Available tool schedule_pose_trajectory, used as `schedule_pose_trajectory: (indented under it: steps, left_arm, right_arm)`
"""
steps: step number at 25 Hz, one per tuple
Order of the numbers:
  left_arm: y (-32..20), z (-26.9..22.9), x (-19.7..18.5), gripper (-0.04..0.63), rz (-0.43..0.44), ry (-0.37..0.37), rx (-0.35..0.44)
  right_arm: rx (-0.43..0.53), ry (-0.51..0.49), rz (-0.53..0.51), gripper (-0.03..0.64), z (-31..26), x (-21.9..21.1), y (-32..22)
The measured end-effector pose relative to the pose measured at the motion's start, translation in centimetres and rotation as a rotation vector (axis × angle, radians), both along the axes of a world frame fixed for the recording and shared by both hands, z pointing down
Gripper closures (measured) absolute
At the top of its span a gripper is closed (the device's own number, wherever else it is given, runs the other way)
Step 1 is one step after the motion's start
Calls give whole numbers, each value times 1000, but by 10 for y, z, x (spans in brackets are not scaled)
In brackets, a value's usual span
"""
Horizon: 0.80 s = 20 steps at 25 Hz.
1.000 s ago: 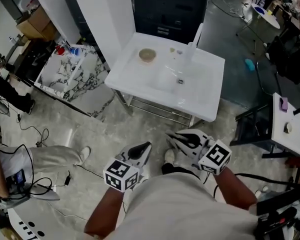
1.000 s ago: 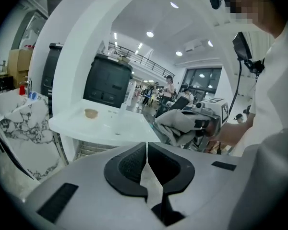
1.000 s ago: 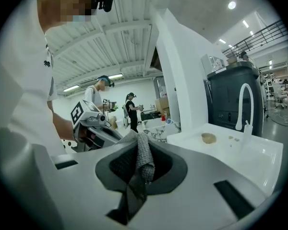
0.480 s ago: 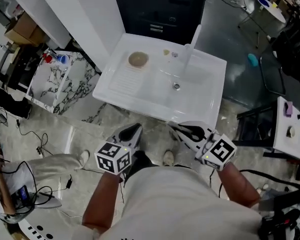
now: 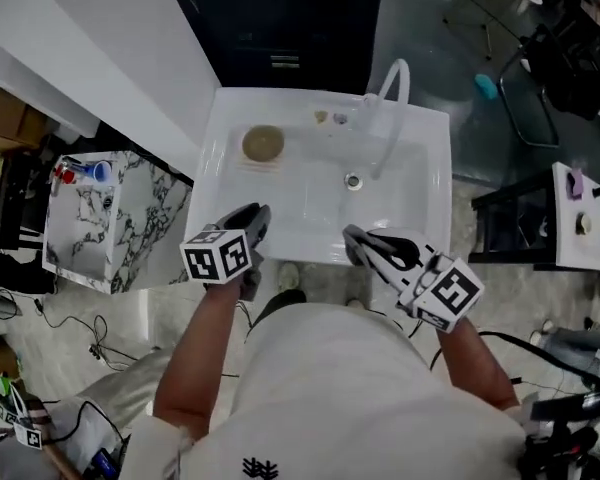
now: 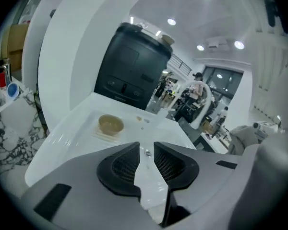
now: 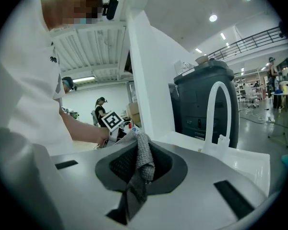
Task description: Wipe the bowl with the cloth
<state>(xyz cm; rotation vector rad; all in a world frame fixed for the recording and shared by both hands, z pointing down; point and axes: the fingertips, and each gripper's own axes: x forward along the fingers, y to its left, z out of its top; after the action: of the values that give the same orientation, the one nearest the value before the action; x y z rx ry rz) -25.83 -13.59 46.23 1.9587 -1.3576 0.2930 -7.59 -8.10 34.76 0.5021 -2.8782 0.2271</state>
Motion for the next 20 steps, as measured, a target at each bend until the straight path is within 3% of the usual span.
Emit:
schedule_pose_trajectory:
  steps: [7, 12, 20]
  left_arm:
    - [-89, 46, -66, 469, -60, 112, -133]
    - [-134, 84, -93, 454, -68, 136, -219]
    - [-168, 136, -108, 440, -127, 193, -343]
  right_arm:
    - [-18, 16, 160, 583, 6, -38, -32]
    - [-41, 28, 276, 583, 11, -49, -39]
    - [-87, 66, 386, 583, 22, -46, -38]
